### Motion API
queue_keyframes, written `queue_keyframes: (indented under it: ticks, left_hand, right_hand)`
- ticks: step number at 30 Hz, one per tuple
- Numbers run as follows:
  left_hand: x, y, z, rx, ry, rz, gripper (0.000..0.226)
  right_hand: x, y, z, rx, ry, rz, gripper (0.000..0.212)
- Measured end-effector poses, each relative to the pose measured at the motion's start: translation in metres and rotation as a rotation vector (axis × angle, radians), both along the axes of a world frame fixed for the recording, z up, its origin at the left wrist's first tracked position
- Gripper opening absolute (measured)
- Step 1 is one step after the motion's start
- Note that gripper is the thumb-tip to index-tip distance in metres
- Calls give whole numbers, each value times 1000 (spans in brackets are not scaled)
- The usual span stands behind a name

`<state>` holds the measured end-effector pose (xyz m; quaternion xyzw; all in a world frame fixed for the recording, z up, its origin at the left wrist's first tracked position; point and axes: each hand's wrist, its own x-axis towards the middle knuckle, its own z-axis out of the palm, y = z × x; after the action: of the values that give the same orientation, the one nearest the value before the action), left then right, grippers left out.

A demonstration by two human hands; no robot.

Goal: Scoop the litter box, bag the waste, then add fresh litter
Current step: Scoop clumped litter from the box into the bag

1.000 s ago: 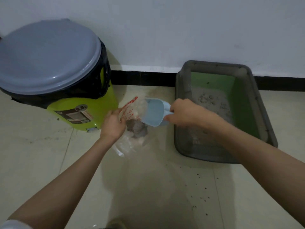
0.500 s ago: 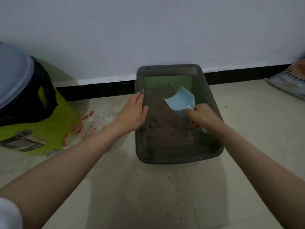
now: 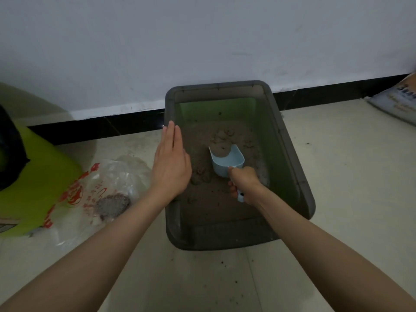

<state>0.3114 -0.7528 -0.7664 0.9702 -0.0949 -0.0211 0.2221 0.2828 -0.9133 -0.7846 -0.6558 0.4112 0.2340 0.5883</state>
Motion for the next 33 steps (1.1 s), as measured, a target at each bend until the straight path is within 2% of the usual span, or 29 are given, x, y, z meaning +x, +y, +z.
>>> queue_keyframes:
  ticks: [5,10,13,17,22,28,33]
  left_hand:
    - [-1,1,-3,-26,-12,2,57]
    - [-2,1,-1,-23,-7,-6,57]
    - [-2,2,-1,-34,-12,-11,57]
    - [-3,1,-3,-52,-10,-11,57]
    - [-1,0,-4,-55,-11,-6,57]
    - [-3,-1,-3,-60,-10,-1,57]
    - [-4,0,-3,-50,-12,4,57]
  right_hand:
    - [30,9,-10,89,-65,-135,28]
    - [55,10,-30,128,-69,-165,16]
    - [53,12,-43,168,-94,-234,17]
    - [52,4,-54,78,-159,-310,30]
    - [48,-6,-62,-87,-223,-243,29]
    - [38,-9,-57,-67,-344,-245,20]
    - [37,-14,-40,-41,-426,-288,25]
